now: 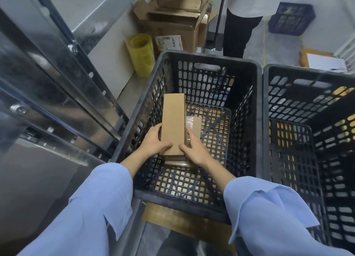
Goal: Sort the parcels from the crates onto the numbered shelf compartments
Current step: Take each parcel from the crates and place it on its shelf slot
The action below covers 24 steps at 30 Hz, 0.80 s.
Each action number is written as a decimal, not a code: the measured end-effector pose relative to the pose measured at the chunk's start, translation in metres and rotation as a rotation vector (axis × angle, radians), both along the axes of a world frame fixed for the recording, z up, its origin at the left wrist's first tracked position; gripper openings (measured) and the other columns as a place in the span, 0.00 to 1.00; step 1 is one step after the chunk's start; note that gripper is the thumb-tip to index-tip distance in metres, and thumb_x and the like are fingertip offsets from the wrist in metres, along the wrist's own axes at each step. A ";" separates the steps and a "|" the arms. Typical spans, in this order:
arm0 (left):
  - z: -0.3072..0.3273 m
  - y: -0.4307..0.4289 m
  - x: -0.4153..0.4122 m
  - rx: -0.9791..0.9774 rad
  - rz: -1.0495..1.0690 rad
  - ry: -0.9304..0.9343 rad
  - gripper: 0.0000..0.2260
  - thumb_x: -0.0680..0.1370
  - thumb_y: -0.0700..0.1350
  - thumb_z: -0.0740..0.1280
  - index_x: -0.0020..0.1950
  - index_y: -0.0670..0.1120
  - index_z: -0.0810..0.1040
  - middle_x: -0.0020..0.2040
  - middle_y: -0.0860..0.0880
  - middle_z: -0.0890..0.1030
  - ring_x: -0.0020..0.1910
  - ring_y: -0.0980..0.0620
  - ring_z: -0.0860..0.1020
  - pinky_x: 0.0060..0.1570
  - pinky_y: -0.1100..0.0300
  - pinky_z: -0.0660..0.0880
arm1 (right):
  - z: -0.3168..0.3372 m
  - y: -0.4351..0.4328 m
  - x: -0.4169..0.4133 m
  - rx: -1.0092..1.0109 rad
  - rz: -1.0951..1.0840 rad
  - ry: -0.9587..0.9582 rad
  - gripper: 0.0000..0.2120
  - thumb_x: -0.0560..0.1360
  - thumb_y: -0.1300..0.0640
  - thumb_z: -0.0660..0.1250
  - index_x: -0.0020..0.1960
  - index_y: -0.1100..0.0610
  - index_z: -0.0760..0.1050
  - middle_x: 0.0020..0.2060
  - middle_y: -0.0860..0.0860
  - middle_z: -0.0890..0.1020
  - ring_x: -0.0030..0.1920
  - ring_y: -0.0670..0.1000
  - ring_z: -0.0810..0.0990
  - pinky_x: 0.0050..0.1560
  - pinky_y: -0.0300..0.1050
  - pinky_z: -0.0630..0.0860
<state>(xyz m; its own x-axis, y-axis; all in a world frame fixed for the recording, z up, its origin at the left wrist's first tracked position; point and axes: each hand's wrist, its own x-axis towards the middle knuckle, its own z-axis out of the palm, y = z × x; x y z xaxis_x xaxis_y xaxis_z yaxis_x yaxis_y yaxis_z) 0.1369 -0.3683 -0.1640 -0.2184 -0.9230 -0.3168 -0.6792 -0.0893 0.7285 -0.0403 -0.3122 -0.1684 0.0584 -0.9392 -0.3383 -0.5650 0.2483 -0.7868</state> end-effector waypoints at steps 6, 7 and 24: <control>-0.001 -0.001 0.001 0.056 0.021 0.102 0.37 0.69 0.40 0.77 0.74 0.46 0.63 0.68 0.47 0.74 0.62 0.54 0.72 0.60 0.59 0.71 | -0.001 -0.003 0.004 0.012 -0.068 -0.101 0.38 0.77 0.54 0.69 0.80 0.49 0.51 0.75 0.51 0.66 0.72 0.54 0.68 0.70 0.57 0.69; -0.001 -0.001 0.000 0.053 0.020 0.109 0.37 0.69 0.40 0.78 0.74 0.46 0.63 0.67 0.48 0.74 0.61 0.55 0.73 0.59 0.60 0.71 | 0.000 -0.005 0.003 0.011 -0.086 -0.119 0.39 0.76 0.55 0.70 0.80 0.49 0.52 0.73 0.51 0.67 0.70 0.53 0.69 0.68 0.54 0.70; 0.056 0.028 -0.021 -0.256 0.001 0.094 0.39 0.72 0.41 0.76 0.78 0.46 0.61 0.63 0.48 0.68 0.65 0.51 0.71 0.66 0.57 0.68 | 0.040 -0.023 -0.004 -0.009 -0.214 -0.278 0.45 0.67 0.59 0.78 0.77 0.54 0.57 0.68 0.55 0.71 0.69 0.54 0.70 0.71 0.57 0.69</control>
<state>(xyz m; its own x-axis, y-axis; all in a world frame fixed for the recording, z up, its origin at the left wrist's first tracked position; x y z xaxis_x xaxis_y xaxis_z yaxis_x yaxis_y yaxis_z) 0.1161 -0.3406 -0.1079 -0.2349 -0.9707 -0.0516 -0.6075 0.1051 0.7874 -0.0447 -0.3356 -0.1286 -0.0515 -0.9429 -0.3292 -0.2650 0.3307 -0.9058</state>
